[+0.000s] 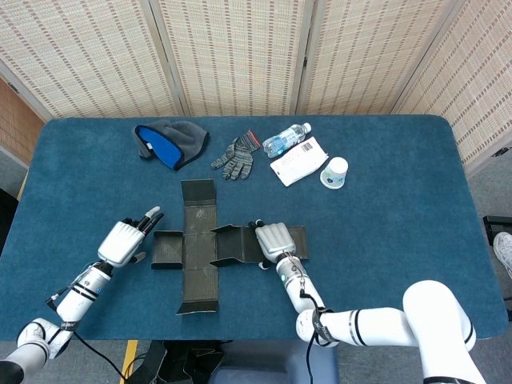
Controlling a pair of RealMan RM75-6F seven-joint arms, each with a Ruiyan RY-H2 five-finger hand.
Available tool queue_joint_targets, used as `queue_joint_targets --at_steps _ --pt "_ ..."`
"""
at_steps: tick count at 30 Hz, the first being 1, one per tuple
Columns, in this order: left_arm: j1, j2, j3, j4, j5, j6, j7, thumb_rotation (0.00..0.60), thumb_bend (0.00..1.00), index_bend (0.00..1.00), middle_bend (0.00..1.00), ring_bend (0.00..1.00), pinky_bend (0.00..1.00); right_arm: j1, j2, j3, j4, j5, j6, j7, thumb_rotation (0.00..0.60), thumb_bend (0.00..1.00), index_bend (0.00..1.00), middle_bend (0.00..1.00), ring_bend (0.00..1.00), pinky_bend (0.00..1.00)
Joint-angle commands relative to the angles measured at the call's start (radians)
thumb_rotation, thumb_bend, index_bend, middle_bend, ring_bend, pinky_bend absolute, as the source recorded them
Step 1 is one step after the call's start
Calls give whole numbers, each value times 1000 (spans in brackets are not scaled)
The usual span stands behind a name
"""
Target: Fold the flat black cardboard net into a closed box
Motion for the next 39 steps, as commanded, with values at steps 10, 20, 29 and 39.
queue_joint_targets --at_steps 10,20,29,39 --pt "-19 -48 -1 12 -13 -3 -52 600 103 0 53 510 479 0 7 -1 1 -8 -10 23 600 264 161 257 811 935" --pt "-34 -29 -31 -74 -36 38 -144 600 102 0 40 475 481 -10 19 -21 -2 -70 -36 61 600 264 161 257 811 935" --pt "-47 64 -53 -278 -75 -9 -202 600 101 0 1 412 486 -10 50 -52 -17 -192 -45 74 600 264 161 256 811 935" --pt "-41 151 -77 -487 -141 -81 -287 600 98 0 0 510 550 15 107 -84 -12 -313 -108 72 600 264 162 257 811 936"
